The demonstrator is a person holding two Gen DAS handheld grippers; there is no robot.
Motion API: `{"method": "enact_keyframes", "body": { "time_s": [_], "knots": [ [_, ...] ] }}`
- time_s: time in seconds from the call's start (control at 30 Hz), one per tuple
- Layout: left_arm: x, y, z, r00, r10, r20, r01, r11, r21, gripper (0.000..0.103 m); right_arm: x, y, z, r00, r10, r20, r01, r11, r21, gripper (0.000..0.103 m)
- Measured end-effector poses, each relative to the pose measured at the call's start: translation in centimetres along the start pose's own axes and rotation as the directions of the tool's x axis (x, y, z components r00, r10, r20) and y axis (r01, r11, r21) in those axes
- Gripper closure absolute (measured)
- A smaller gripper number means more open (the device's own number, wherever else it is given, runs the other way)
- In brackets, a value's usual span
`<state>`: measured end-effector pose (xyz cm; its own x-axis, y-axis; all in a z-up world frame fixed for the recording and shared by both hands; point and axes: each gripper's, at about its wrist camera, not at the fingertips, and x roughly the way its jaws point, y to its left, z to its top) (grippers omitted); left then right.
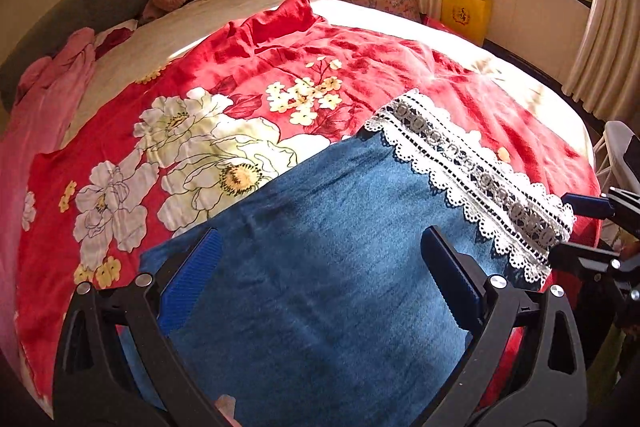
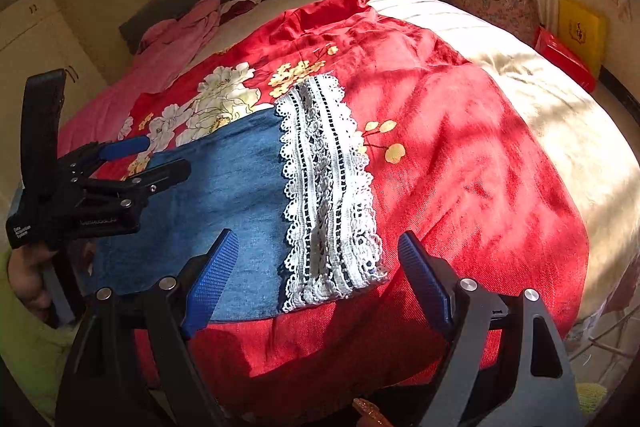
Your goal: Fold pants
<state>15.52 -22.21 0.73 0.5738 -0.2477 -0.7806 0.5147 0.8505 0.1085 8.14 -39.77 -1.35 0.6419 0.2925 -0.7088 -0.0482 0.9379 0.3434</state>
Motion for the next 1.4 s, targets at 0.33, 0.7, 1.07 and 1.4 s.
{"method": "enact_keyframes", "body": {
  "time_s": [0.33,0.7,1.07,1.4],
  "knots": [
    [4.9,-0.9,2.3,0.998,-0.012,-0.059,0.017,0.997,0.079,0.01,1.2,-0.3,0.1,1.0,-0.021,-0.01,0.021,1.0,0.017,0.022],
    [8.8,-1.3,3.3,0.992,-0.077,-0.1,0.087,0.991,0.104,0.012,2.3,-0.2,0.0,0.999,-0.029,-0.023,0.029,1.0,0.0,0.021],
    [8.5,-1.8,2.7,0.977,-0.202,-0.073,0.206,0.978,0.042,0.069,2.8,0.8,-0.1,0.998,-0.055,-0.021,0.054,0.997,-0.053,0.05],
    [8.0,-1.7,2.6,0.983,-0.178,-0.037,0.179,0.983,0.031,0.092,4.4,0.1,-0.1,0.996,0.01,-0.084,-0.012,1.0,-0.025,0.07]
  ]
}}
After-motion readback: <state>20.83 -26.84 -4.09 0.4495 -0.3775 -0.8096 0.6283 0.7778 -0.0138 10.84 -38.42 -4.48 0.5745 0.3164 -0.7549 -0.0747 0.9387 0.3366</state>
